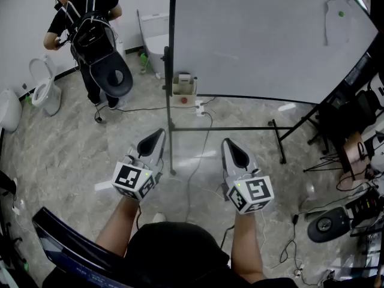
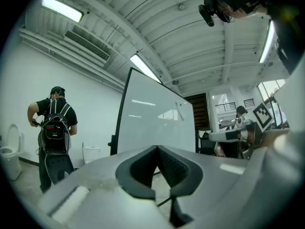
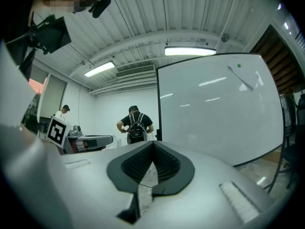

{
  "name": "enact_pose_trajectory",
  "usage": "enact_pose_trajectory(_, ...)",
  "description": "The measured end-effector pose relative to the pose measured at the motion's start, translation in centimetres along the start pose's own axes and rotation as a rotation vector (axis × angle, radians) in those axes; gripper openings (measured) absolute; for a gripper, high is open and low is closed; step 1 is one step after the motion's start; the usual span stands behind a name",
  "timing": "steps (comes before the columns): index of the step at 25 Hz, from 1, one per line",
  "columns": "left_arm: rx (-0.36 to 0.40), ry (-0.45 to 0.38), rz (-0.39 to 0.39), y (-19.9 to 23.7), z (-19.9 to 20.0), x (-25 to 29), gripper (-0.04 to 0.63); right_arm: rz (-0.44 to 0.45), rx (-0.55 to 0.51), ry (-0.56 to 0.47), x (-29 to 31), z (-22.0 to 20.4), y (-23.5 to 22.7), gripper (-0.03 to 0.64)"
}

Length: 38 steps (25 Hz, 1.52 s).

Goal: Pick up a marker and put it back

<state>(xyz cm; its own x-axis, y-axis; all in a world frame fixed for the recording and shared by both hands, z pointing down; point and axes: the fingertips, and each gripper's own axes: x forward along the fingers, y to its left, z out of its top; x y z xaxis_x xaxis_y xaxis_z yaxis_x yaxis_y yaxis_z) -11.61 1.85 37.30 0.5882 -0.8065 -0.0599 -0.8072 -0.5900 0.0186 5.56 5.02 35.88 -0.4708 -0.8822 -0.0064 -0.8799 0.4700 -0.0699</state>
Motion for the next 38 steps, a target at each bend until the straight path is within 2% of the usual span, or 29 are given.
enact_pose_trajectory(9, -0.004, 0.006, 0.016, -1.8, -0.4, 0.0, 0.003, 0.021, 0.006, 0.015, -1.8, -0.6, -1.4, 0.008)
enact_pose_trajectory(19, 0.008, 0.033, 0.049, -5.4, -1.4, -0.8, 0.003, 0.133, 0.019, 0.038, -4.7, -1.4, -1.9, 0.008)
enact_pose_trajectory(24, 0.011, 0.051, 0.058, -7.1, -2.1, -1.1, 0.003, 0.140, 0.031, 0.046, -5.6, -2.1, -2.8, 0.009)
enact_pose_trajectory(38, 0.002, 0.034, 0.053, -3.9, -2.5, 4.1, 0.002, 0.102, 0.011, 0.021, 0.0, -1.7, -4.2, 0.009)
